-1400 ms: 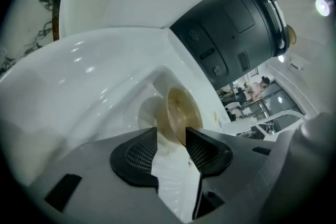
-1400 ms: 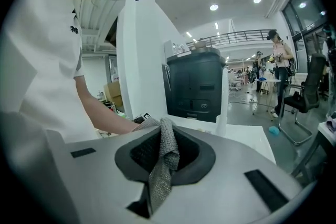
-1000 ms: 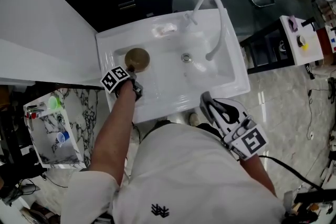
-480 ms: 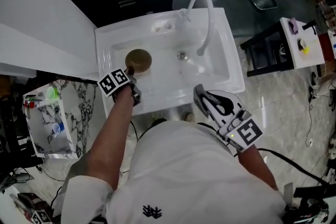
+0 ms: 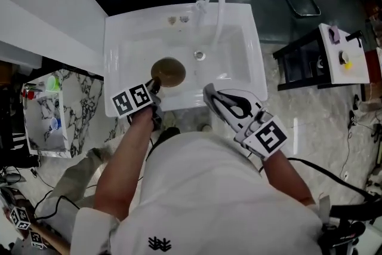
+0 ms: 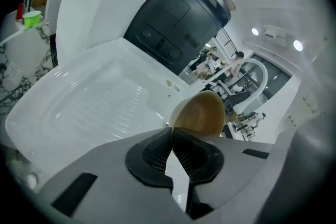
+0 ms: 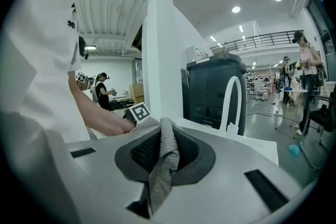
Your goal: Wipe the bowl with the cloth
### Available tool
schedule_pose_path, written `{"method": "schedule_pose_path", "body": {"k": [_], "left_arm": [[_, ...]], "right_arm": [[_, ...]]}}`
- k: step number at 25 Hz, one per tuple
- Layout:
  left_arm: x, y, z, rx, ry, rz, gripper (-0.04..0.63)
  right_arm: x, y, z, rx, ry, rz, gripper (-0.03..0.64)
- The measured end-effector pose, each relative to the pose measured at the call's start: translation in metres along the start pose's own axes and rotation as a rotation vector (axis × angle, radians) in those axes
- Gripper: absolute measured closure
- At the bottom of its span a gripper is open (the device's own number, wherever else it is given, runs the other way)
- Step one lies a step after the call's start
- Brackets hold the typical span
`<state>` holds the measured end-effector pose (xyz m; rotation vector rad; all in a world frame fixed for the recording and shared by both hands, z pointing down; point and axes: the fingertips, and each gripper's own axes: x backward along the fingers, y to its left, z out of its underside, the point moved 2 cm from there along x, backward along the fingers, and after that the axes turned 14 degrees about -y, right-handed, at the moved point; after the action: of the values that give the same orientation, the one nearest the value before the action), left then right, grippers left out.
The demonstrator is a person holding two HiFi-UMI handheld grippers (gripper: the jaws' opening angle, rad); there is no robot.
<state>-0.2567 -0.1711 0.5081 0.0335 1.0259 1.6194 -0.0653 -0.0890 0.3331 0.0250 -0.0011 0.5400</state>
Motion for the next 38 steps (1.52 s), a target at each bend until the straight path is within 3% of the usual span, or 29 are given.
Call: {"method": "schedule_pose_path", "body": {"k": [8,13,23,26,32,38], "left_arm": [[0.027,-0.07,0.04,0.025,-0.026,0.033,0.577],[0.034,-0.102,0.063,-0.029,-0.001,-0.006,0.576],[0.029,-0.153,0.103,-0.135,0.031,-0.042,0.577],[0.027,-0.165,0.113,-0.161,0.049,-0.041,0.575],[0.02,-0.183,0.124,-0.19,0.076,-0.013,0.577],[0.014,-0.2,0.13,-0.215,0.093,0.025,0.577]], "right_arm": [[0.019,-0.002,0.016,0.085,0.047,-0.101,0.583],[0.028,-0.013,0.032,0.13,0.092,-0.08,0.583],[0.049,-0.029,0.083,0.506,0.342,-0.051,0.583],[0.06,-0.034,0.099,0.565,0.412,-0.03,0.583],[0.074,-0.026,0.124,0.531,0.51,-0.043,0.584],[0.072,-0.02,0.124,0.467,0.496,-0.069,0.583]]}}
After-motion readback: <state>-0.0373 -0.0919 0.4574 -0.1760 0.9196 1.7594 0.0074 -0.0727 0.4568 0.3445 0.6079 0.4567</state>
